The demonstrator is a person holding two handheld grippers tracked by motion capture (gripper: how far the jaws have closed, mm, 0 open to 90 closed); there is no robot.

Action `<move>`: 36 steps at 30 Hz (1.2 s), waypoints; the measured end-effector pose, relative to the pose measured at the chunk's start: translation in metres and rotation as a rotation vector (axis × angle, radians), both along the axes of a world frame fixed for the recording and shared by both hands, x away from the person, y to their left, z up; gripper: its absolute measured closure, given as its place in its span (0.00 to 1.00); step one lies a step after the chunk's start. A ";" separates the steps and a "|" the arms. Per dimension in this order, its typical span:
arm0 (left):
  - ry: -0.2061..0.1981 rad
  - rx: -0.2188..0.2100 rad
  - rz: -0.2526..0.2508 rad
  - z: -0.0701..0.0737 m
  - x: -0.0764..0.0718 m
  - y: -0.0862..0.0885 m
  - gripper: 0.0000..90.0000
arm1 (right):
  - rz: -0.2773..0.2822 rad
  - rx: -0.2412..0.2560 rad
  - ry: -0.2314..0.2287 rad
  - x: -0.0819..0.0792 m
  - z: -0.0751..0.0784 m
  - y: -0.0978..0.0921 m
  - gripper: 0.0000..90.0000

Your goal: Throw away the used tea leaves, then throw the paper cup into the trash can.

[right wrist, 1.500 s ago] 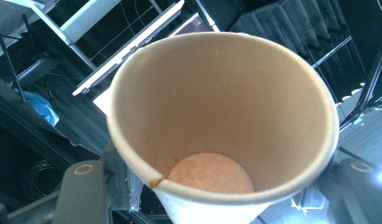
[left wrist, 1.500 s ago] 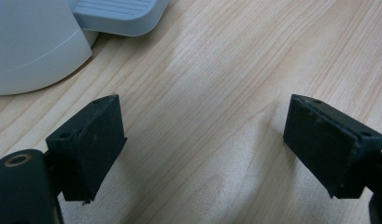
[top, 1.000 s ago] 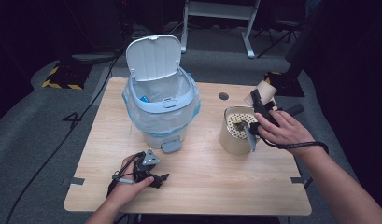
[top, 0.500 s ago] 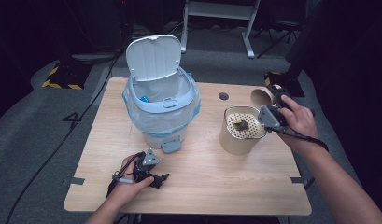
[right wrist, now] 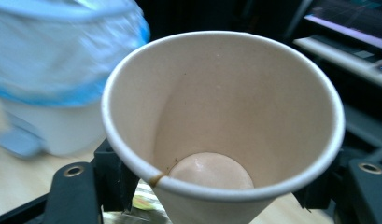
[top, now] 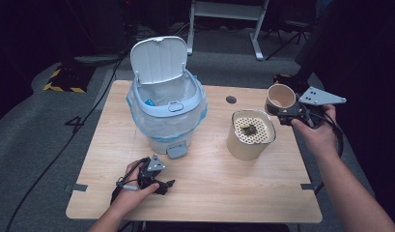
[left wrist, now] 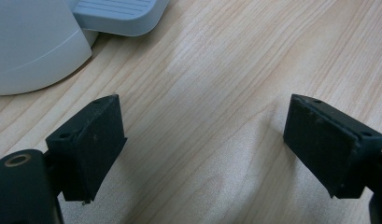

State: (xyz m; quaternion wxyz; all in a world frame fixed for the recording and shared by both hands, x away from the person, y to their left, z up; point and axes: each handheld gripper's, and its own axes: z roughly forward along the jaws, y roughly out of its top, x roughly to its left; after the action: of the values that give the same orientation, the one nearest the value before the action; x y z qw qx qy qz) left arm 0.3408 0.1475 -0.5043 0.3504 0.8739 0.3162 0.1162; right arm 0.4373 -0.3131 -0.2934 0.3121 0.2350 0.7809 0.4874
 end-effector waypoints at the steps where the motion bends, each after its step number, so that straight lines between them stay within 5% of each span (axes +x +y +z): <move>1: 0.000 0.000 0.000 0.000 0.000 0.000 0.14 | 0.019 0.028 0.024 0.001 0.000 -0.002 0.34; 6: 0.000 0.000 0.000 0.000 0.000 0.000 0.14 | 0.123 0.130 0.143 0.007 -0.002 -0.005 0.33; 10: 0.000 0.000 0.000 0.000 0.000 0.000 0.14 | 0.208 0.147 0.193 0.012 -0.004 -0.007 0.33; 11: 0.000 -0.001 0.000 0.000 0.000 0.000 0.14 | 0.253 0.120 0.201 0.015 -0.005 -0.007 0.33; 15: 0.000 0.000 0.000 0.000 0.000 0.000 0.14 | 0.303 0.047 0.195 0.020 -0.007 -0.005 0.33; 22: 0.000 -0.001 0.000 0.000 0.000 0.000 0.14 | 0.303 0.061 0.188 0.024 -0.003 -0.002 0.33; 36: 0.001 0.000 0.000 0.000 0.000 0.000 0.14 | 0.325 0.075 0.161 0.030 0.031 0.034 0.33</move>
State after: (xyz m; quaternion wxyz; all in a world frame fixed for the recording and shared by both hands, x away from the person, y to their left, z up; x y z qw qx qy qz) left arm 0.3409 0.1475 -0.5043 0.3502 0.8740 0.3163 0.1156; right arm 0.4676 -0.2789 -0.2627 0.1568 0.1554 0.8124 0.5397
